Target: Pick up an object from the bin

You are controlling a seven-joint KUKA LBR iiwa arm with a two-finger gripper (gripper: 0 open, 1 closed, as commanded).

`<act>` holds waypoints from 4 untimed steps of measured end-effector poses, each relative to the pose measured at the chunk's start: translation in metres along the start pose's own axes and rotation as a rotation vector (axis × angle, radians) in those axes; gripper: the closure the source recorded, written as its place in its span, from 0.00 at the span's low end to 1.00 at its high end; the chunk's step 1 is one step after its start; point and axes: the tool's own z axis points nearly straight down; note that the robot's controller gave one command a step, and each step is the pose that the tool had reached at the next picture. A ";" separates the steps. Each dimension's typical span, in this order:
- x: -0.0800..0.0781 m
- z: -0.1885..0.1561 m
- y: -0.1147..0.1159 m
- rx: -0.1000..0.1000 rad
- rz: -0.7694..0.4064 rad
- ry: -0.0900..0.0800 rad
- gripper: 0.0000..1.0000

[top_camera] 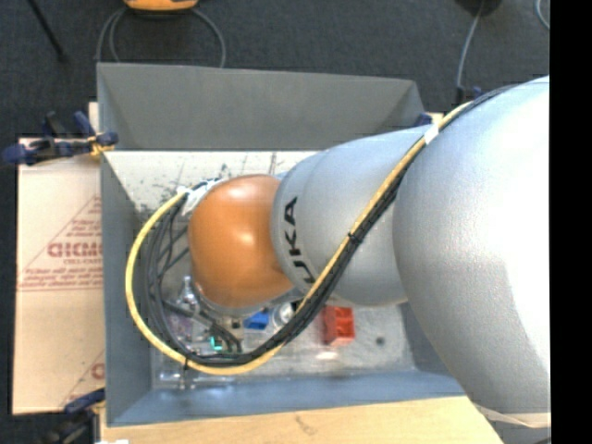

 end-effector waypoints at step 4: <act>-0.067 -0.090 -0.156 0.005 -0.589 -0.011 1.00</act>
Offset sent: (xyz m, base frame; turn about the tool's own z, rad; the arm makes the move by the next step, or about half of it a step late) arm 0.0122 -0.0083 -0.0726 -0.2051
